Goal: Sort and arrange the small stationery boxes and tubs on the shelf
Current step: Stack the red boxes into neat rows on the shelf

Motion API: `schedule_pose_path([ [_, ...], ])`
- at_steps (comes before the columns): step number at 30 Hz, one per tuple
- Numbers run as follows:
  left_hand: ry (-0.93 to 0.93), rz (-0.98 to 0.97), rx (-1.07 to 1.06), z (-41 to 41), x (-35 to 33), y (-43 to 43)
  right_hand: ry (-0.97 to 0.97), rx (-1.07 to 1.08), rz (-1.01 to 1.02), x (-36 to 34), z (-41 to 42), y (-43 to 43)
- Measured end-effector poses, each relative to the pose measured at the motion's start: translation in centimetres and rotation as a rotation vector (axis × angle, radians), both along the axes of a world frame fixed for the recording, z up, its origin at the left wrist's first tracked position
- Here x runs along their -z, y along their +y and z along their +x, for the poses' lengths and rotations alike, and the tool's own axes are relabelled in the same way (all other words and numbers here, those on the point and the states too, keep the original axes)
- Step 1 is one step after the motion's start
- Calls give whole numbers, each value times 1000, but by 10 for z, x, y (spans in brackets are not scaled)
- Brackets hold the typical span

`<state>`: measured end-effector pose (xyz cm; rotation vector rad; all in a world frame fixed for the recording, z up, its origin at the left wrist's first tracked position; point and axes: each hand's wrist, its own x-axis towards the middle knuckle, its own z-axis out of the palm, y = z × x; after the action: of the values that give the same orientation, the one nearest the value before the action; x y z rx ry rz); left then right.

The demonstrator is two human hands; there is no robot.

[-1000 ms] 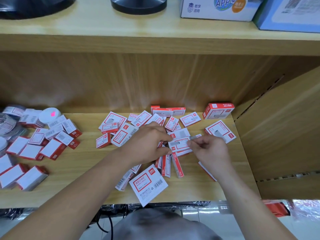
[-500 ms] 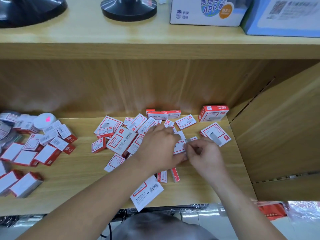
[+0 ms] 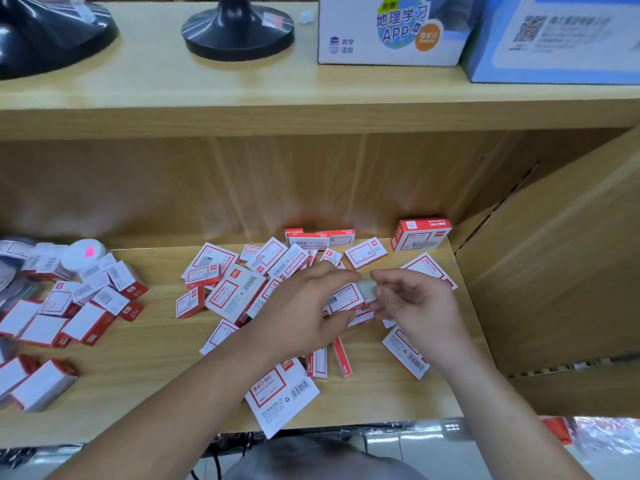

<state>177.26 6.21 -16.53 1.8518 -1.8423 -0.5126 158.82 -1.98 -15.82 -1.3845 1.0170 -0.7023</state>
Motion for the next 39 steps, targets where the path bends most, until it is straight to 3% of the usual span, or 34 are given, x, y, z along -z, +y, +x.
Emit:
schedule_pose_path([
  [5, 54, -27, 28, 3, -3, 1, -56, -85, 68, -5, -5, 1],
  [16, 172, -29, 130, 7, -10, -2, -305, -4, 241, 9, 2, 12],
  [33, 137, -106, 92, -1, -6, -10, -84, 5, -16, 16, 1, 18],
  [39, 105, -111, 72, -4, -3, -11, -175, 62, 191, 14, 2, 16],
])
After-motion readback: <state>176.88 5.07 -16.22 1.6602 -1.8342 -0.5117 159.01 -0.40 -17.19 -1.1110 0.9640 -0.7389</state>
